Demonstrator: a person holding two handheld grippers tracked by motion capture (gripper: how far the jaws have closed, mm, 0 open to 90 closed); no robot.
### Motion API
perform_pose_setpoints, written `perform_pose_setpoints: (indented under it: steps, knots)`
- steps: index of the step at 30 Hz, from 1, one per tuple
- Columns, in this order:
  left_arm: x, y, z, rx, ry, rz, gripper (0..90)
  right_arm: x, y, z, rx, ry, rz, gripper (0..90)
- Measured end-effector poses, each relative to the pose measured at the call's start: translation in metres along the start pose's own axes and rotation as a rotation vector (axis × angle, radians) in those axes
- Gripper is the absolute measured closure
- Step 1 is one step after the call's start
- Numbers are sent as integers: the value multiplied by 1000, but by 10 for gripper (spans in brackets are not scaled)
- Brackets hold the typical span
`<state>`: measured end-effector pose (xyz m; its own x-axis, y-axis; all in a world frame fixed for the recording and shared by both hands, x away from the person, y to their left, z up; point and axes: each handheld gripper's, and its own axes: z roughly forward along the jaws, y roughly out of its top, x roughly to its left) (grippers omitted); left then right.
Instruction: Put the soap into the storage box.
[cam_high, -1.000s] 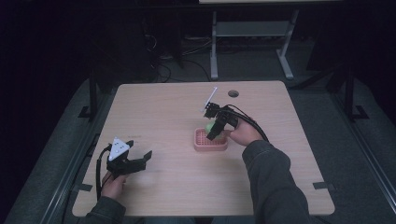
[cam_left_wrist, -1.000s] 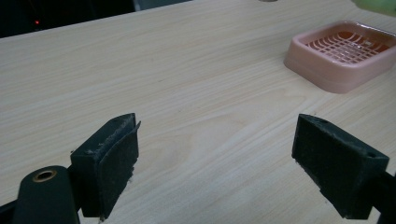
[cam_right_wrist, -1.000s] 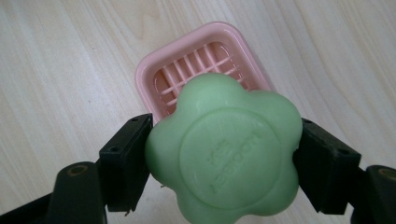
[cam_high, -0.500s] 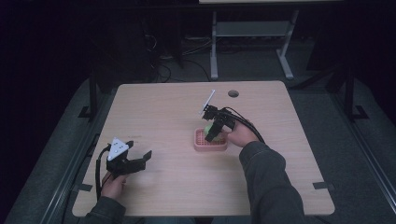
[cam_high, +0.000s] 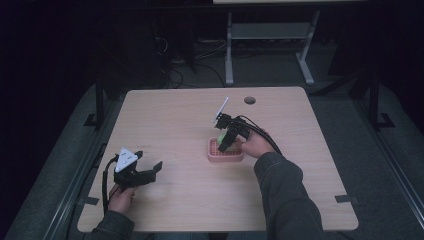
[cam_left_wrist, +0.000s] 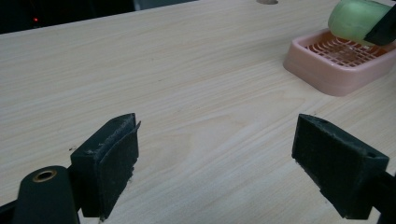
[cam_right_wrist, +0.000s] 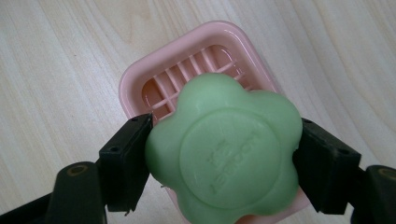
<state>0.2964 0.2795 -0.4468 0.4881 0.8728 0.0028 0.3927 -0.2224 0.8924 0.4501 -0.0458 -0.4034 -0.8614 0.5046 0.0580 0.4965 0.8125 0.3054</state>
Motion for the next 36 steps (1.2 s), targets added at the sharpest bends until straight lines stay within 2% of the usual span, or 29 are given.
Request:
perform_pose_setpoints:
  steps: [20,26,30,32,36]
  knots:
    - [0,0,0,-2,-2,3,143,2,2,9,17,0,-4,262]
    - [0,0,0,1,-2,3,143,1,2,10,11,3,7,262]
    - [0,0,0,-2,-1,2,143,2,3,11,8,-2,-4,262]
    - [0,0,0,0,-2,3,143,3,3,13,25,-21,-12,262]
    - [0,0,0,-2,-1,3,143,3,3,14,33,-14,-10,262]
